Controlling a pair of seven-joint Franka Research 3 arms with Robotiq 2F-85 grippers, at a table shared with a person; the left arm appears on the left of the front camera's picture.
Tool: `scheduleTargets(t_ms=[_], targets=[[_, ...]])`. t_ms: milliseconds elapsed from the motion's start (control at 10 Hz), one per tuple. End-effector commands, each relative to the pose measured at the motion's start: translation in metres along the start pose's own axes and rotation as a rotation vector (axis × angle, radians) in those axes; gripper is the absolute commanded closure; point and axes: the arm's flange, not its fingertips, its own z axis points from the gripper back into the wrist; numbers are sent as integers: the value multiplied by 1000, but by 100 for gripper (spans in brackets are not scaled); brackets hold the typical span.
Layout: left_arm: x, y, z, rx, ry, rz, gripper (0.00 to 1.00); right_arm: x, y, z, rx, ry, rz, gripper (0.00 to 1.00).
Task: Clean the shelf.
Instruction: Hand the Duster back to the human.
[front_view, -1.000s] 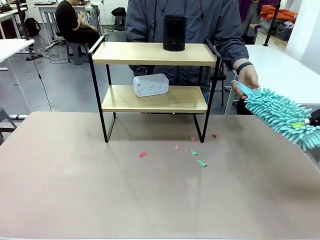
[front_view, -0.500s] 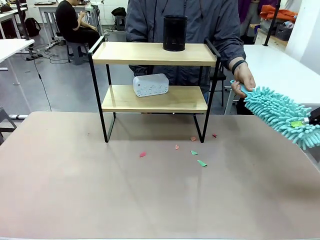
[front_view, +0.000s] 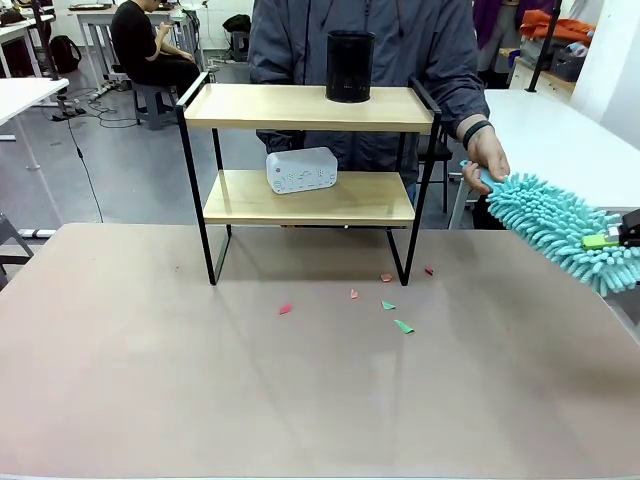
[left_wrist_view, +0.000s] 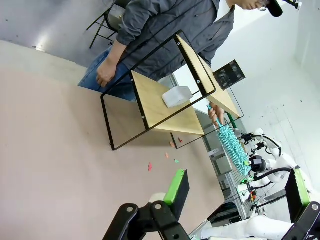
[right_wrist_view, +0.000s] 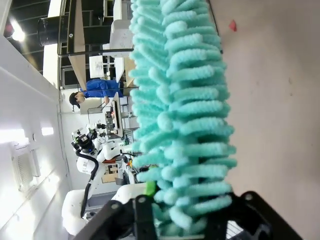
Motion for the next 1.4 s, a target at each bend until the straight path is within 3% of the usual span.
scheduleTargets(t_ms=[0,100,200,600,700,800,1300], targets=[[0,-3,1,-6,7,6,0,-25,5,-11,45,1,9,0],[0,-3,1,-6,7,6,0,-28,9,-11,57,19,24,9],[0,-3,1,-6,7,6,0,-33,18,-14,92,73,51,0],[0,-3,1,-6,7,6,0,-43,63,-60,291,362,148,0],[0,-3,1,-6,7,6,0,-40,73,-72,329,343,166,0],[0,-3,1,-6,7,6,0,-37,57,-45,221,314,115,0],[0,-3,1,-6,7,6,0,-37,57,-45,221,314,115,0]])
